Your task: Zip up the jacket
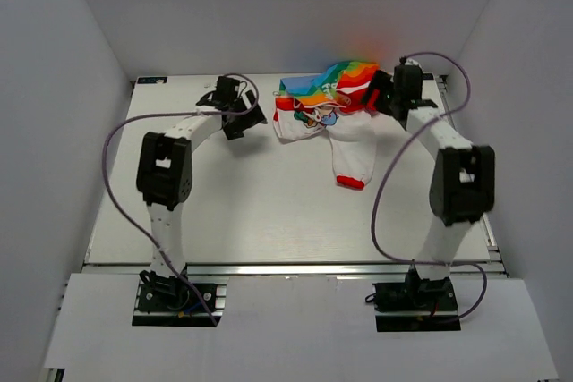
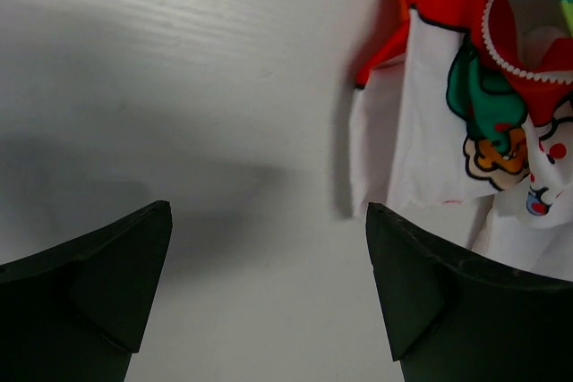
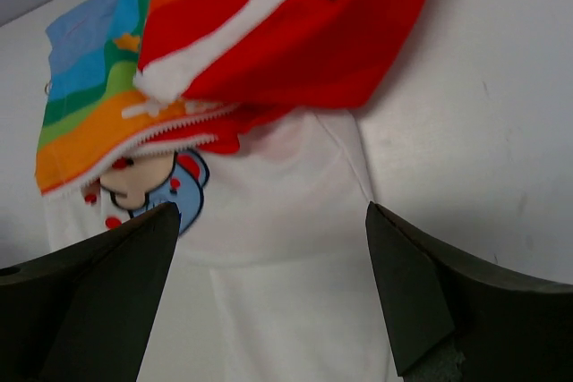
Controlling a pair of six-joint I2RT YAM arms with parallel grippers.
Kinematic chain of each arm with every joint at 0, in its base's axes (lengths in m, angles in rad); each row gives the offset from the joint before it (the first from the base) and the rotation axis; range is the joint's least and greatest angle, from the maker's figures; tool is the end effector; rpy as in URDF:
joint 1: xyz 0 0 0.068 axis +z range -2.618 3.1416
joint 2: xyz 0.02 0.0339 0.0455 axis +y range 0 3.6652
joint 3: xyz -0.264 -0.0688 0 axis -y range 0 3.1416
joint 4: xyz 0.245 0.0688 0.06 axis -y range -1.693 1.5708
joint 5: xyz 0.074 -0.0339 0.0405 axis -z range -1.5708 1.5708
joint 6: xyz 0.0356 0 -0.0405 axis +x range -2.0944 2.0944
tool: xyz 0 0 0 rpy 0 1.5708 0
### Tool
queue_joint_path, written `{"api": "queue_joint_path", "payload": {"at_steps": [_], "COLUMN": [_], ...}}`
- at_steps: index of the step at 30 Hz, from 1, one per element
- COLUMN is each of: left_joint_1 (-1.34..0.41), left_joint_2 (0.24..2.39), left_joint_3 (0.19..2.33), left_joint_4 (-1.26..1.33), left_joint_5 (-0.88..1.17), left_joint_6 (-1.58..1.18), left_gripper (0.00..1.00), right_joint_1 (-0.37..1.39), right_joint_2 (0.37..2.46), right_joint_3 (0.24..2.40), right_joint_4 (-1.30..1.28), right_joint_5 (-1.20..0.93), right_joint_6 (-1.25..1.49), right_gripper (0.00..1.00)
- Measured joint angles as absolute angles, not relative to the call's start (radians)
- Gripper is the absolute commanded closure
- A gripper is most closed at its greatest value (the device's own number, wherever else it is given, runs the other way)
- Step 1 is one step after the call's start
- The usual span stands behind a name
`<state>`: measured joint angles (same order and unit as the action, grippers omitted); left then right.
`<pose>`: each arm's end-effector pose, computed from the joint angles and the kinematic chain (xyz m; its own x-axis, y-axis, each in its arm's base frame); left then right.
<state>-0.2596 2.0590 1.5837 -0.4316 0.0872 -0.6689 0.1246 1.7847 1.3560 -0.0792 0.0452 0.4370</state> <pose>0.4405 -0.1202 0.2017 -0.7879 -0.4299 -0.4409 -0.2307 0.8699 -0.4359 0.4165 0.0505 0.2709 -0.4732 0.3668 -0.8010 0.1272 0.9281 0.3499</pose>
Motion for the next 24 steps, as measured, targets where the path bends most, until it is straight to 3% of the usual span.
{"api": "queue_joint_path", "payload": {"at_steps": [5, 9, 11, 12, 13, 14, 15, 16, 17, 18, 21, 24], "left_joint_1": [-0.306, -0.339, -0.353, -0.360, -0.366, -0.372, -0.376, -0.380, -0.383, -0.384, -0.383, -0.381], "left_joint_2": [2.334, 2.415, 2.432, 2.440, 2.450, 2.465, 2.479, 2.494, 2.504, 2.511, 2.490, 2.329], "left_joint_3": [1.884, 2.001, 2.011, 2.022, 2.033, 2.047, 2.059, 2.072, 2.077, 2.077, 2.020, 1.757], "left_joint_4": [-0.432, -0.394, -0.367, -0.358, -0.353, -0.345, -0.333, -0.327, -0.320, -0.318, -0.281, -0.216], "left_joint_5": [0.158, 0.180, 0.181, 0.179, 0.180, 0.181, 0.181, 0.184, 0.188, 0.194, 0.214, 0.215], "left_joint_6": [-0.659, -0.658, -0.661, -0.664, -0.662, -0.658, -0.670, -0.673, -0.678, -0.675, -0.667, -0.650], "left_gripper": [0.02, 0.02, 0.15, 0.31, 0.32, 0.58, 0.73, 0.95, 1.00, 1.00, 1.00, 1.00], "right_joint_1": [0.125, 0.126, 0.128, 0.128, 0.130, 0.133, 0.135, 0.137, 0.139, 0.140, 0.149, 0.161], "right_joint_2": [2.117, 2.265, 2.321, 2.347, 2.380, 2.415, 2.453, 2.493, 2.518, 2.530, 2.524, 2.420], "right_joint_3": [1.702, 1.845, 1.909, 1.938, 1.982, 2.037, 2.094, 2.151, 2.188, 2.204, 2.190, 2.040], "right_joint_4": [-0.096, -0.101, -0.104, -0.103, -0.099, -0.115, -0.113, -0.104, -0.101, -0.098, -0.091, -0.068], "right_joint_5": [0.037, 0.047, 0.065, 0.078, 0.079, 0.084, 0.086, 0.087, 0.088, 0.085, 0.081, 0.082], "right_joint_6": [0.458, 0.484, 0.490, 0.490, 0.490, 0.490, 0.488, 0.479, 0.476, 0.474, 0.476, 0.435], "right_gripper": [0.11, 0.11, 0.11, 0.11, 0.11, 0.15, 0.37, 0.57, 0.74, 1.00, 1.00, 1.00]}}
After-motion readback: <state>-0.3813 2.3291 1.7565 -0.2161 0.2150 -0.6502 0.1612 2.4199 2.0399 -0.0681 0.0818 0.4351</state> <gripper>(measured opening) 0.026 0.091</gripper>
